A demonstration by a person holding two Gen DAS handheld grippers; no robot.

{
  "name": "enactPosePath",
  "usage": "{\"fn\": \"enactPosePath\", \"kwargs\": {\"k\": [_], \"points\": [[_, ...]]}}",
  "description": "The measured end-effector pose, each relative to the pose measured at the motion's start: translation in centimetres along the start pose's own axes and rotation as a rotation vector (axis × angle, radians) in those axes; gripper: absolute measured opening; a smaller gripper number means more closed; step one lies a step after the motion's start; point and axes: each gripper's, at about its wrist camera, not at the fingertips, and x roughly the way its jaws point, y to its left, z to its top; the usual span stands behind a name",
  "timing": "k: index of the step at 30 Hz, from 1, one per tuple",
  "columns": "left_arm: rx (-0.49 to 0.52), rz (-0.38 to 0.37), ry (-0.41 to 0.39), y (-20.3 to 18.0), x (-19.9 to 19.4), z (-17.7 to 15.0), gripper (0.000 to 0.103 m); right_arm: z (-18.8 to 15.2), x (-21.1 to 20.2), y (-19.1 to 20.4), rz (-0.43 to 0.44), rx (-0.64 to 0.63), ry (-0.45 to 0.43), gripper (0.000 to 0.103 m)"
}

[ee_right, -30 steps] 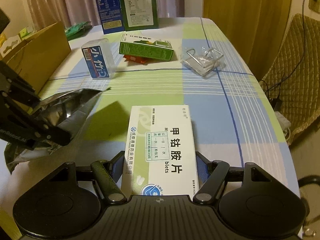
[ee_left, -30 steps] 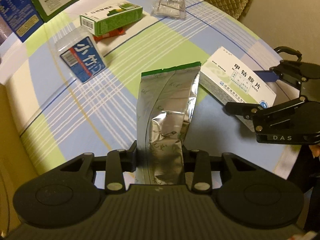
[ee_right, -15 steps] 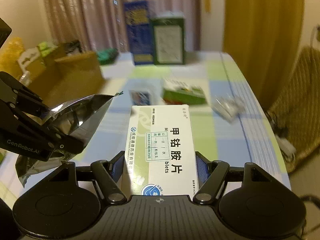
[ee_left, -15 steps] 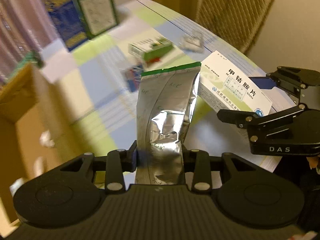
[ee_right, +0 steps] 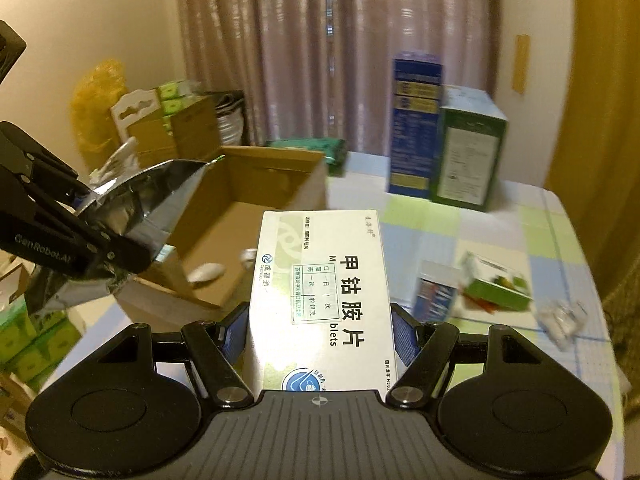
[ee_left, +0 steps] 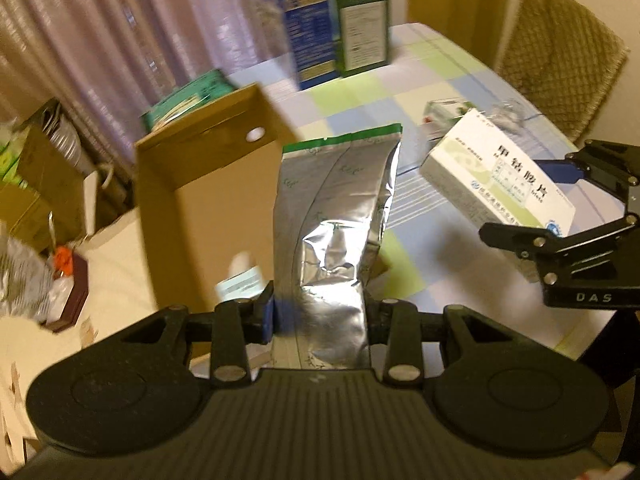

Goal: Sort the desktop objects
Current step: 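Lift the foil bag and white box and carry both toward the cardboard box, then open the left tool over the cardboard box while the right tool releases the white box inside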

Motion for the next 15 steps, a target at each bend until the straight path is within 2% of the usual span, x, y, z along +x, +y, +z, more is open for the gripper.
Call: {"fn": "enactPosePath", "kwargs": {"k": [6, 15], "points": [[-0.051, -0.018, 0.041, 4.2, 1.3, -1.6, 0.032, 1.2, 2.6, 2.9, 0.023, -0.041, 0.013, 0.068], [-0.054, -0.074, 0.096, 6.6, 4.9, -1.3, 0.032, 2.5, 6.1, 3.8, 0.011, -0.057, 0.031, 0.068]]}}
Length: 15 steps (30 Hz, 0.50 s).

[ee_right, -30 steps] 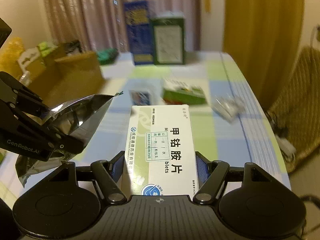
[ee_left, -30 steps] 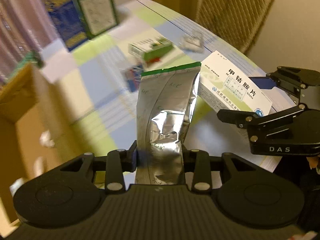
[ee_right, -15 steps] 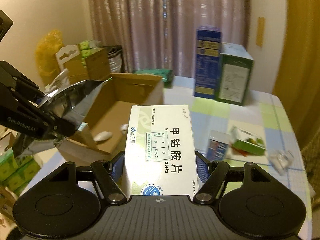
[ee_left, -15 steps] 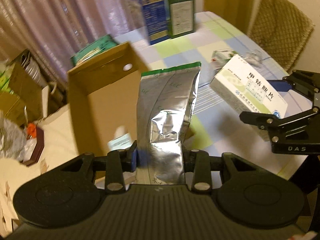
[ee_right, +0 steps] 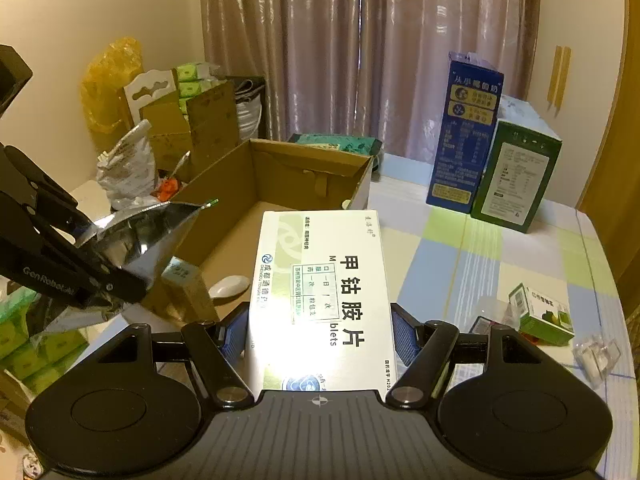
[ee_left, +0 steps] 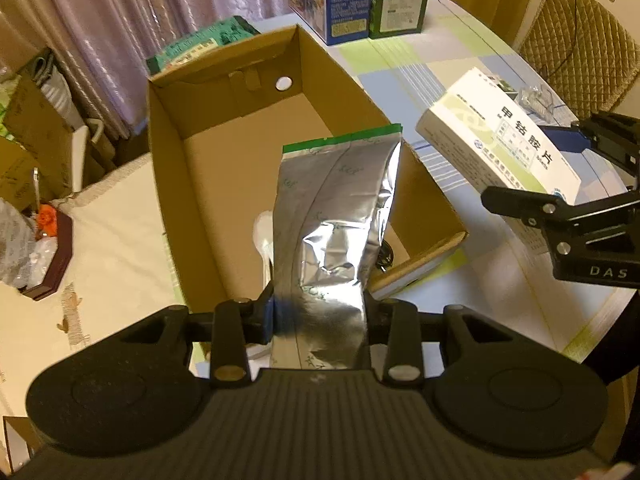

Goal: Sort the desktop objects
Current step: 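Open the left tool over the cardboard box while the right tool releases the white box inside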

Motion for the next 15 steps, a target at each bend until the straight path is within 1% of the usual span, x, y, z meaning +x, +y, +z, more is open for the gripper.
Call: {"fn": "enactPosePath", "kwargs": {"k": [7, 11, 15], "points": [[0.025, -0.009, 0.042, 1.1, 2.2, 1.3, 0.032, 0.4, 1.8, -0.4, -0.016, 0.012, 0.009, 0.068], [0.03, 0.001, 0.037, 1.5, 2.8, 2.5, 0.032, 0.7, 2.7, -0.6, -0.021, 0.014, 0.012, 0.068], [0.04, 0.029, 0.022, 1.7, 3.5, 3.6, 0.032, 1.0, 3.5, -0.6, -0.021, 0.015, 0.012, 0.068]]}}
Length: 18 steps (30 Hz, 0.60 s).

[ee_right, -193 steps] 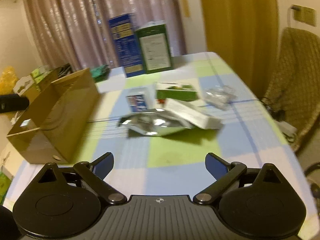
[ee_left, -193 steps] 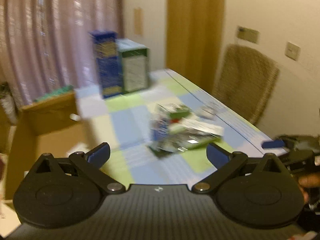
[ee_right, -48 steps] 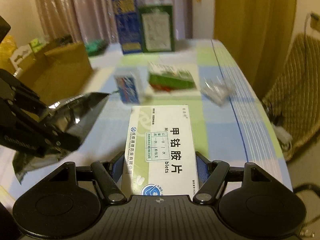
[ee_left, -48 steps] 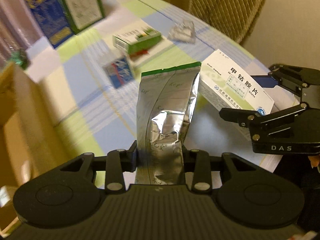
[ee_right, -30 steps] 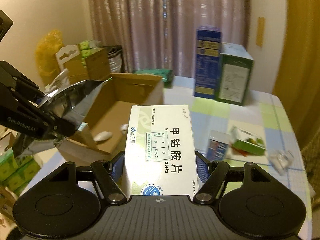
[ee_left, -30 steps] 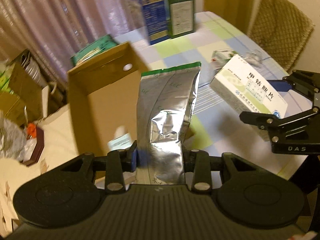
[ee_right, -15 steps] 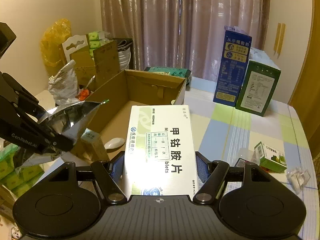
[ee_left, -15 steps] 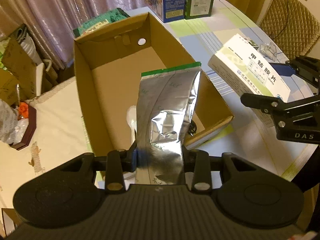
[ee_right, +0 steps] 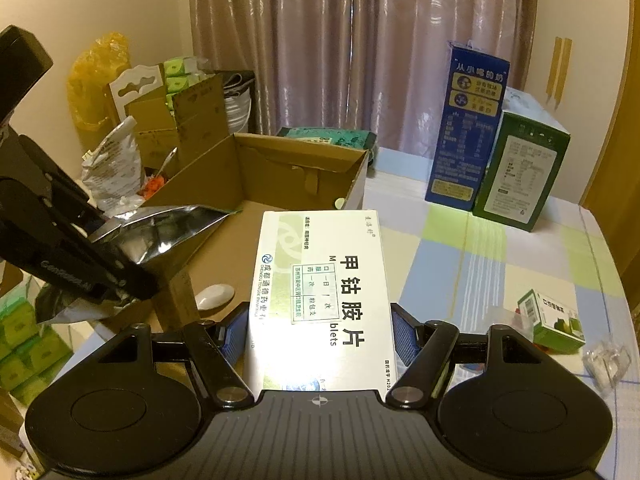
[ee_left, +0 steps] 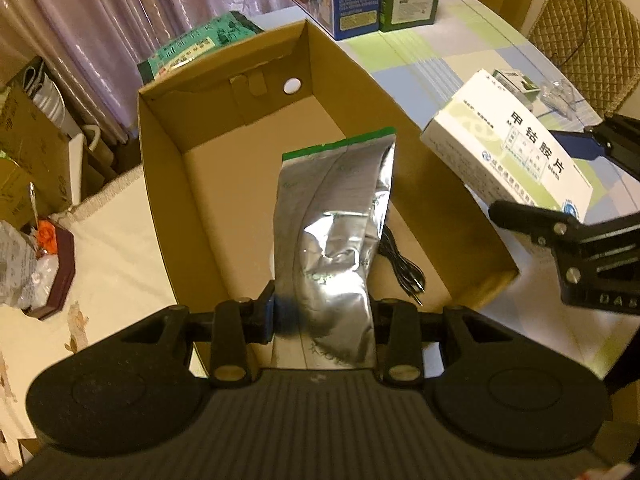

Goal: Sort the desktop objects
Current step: 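Open the left tool over the cardboard box while the right tool releases the white box inside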

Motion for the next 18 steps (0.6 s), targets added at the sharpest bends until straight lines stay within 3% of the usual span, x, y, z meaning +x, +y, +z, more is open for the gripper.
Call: {"fn": "enactPosePath", "kwargs": {"k": [9, 18], "points": [[-0.097, 0.028, -0.034, 2.6, 3.1, 1.1, 0.03, 1.8, 2.1, 0.6, 0.02, 0.007, -0.012, 0.068], [-0.18, 0.038, -0.101, 4.9, 1.9, 0.8, 0.03, 3.4, 4.0, 1.9, 0.08, 0.017, -0.006, 0.068]]}}
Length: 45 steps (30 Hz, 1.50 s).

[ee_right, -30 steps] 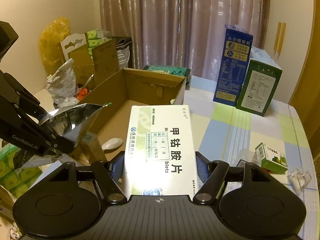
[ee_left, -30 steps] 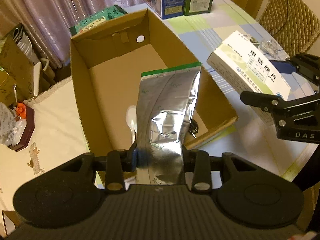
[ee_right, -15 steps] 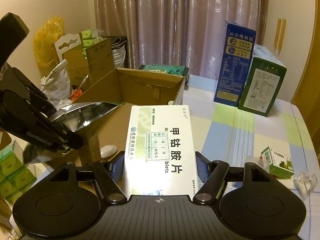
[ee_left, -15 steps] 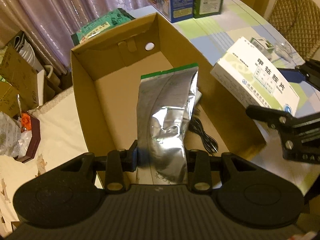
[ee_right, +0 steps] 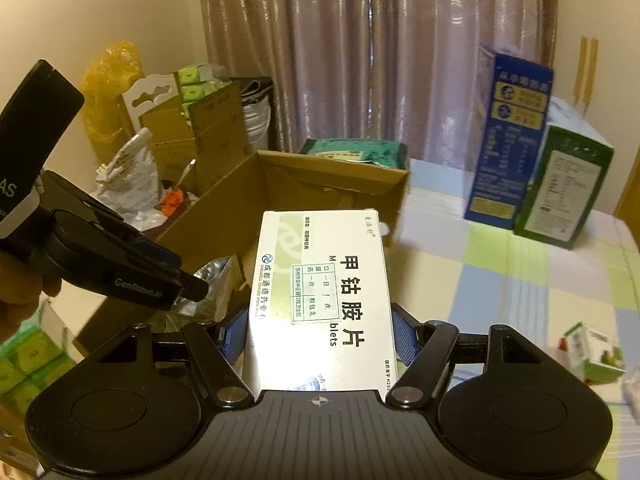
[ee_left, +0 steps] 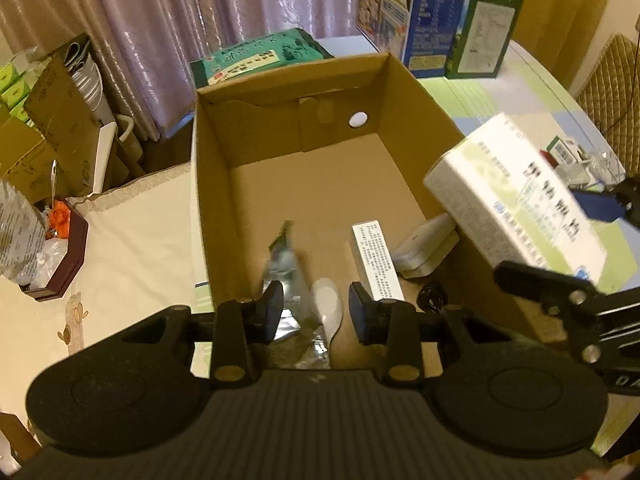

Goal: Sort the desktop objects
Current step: 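Open the left tool over the cardboard box while the right tool releases the white box inside, then move both open tools back over the table toward the remaining items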

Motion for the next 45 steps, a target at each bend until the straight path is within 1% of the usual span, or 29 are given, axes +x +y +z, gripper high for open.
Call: {"fn": "enactPosePath", "kwargs": {"k": [4, 11, 14, 16, 17, 19, 20, 22, 23, 24, 25, 27, 30, 35, 39, 43, 45], "points": [[-0.029, 0.008, -0.017, 0.8, -0.9, -0.7, 0.03, 0.4, 0.9, 0.3, 0.044, 0.023, -0.005, 0.068], [-0.046, 0.006, -0.039, 1.1, -2.6, -2.1, 0.031, 0.1, -0.2, -0.7, 0.016, 0.044, -0.035, 0.072], [-0.054, -0.008, -0.053, 0.5, -3.4, -2.6, 0.034, -0.7, -1.5, -1.8, -0.008, 0.069, -0.044, 0.078], [-0.055, -0.012, -0.068, -0.3, -4.0, -3.0, 0.044, -1.4, -2.5, -2.5, -0.024, 0.082, -0.047, 0.085], [-0.057, -0.017, -0.078, -0.7, -4.4, -3.2, 0.047, -1.8, -3.0, -2.9, -0.031, 0.087, -0.046, 0.086], [-0.061, -0.029, -0.104, -1.7, -5.3, -3.6, 0.063, -2.9, -4.4, -3.7, -0.05, 0.105, -0.047, 0.092], [-0.062, -0.036, -0.117, -2.3, -5.8, -3.8, 0.068, -3.4, -5.0, -4.1, -0.055, 0.113, -0.047, 0.093], [-0.056, -0.057, -0.142, -3.6, -6.7, -4.2, 0.081, -4.9, -6.5, -4.9, -0.066, 0.134, -0.044, 0.098], [-0.05, -0.071, -0.151, -4.4, -7.1, -4.3, 0.085, -5.6, -7.2, -5.3, -0.073, 0.146, -0.043, 0.1], [-0.047, -0.084, -0.164, -5.1, -7.6, -4.5, 0.093, -6.3, -7.9, -5.6, -0.078, 0.156, -0.042, 0.101], [-0.045, -0.095, -0.181, -6.0, -8.1, -4.7, 0.099, -7.0, -8.6, -5.9, -0.082, 0.163, -0.038, 0.101], [-0.035, -0.111, -0.206, -7.6, -8.9, -5.0, 0.102, -8.5, -10.0, -6.7, -0.095, 0.174, -0.03, 0.101], [-0.005, -0.146, -0.236, -10.6, -10.2, -5.5, 0.102, -10.7, -12.3, -8.0, -0.131, 0.202, -0.016, 0.101], [0.075, -0.173, -0.28, -15.9, -11.7, -6.7, 0.102, -13.9, -16.1, -10.4, -0.194, 0.243, -0.002, 0.101], [0.098, -0.225, -0.291, -19.9, -11.6, -8.0, 0.102, -16.0, -19.0, -12.4, -0.236, 0.271, -0.009, 0.101], [0.12, -0.224, -0.299, -23.3, -10.9, -9.2, 0.102, -17.6, -21.3, -14.3, -0.274, 0.297, -0.018, 0.101], [0.116, -0.243, -0.306, -24.6, -10.5, -9.8, 0.102, -18.1, -22.3, -15.1, -0.285, 0.311, -0.025, 0.101]]}}
